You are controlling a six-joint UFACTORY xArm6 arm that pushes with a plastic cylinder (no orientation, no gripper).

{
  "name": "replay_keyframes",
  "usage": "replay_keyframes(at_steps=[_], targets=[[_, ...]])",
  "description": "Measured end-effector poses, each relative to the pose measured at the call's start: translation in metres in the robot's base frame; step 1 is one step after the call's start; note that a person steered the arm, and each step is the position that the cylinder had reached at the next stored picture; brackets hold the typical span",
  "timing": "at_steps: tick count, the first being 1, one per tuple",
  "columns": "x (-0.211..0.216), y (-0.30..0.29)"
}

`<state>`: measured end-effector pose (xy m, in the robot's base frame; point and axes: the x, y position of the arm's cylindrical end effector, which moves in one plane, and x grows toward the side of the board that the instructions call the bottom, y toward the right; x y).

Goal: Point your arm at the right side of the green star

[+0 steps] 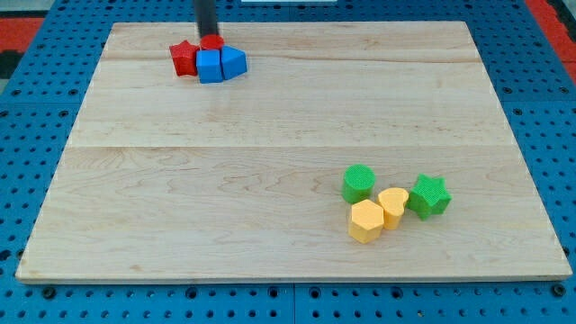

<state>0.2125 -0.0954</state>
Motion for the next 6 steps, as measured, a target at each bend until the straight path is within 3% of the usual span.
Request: replay_keyframes(at_steps=[1, 2, 5, 6], targets=[[-0.003, 0.073], [0.049, 0.146], [0.265, 0.371], [0.316, 0.384]])
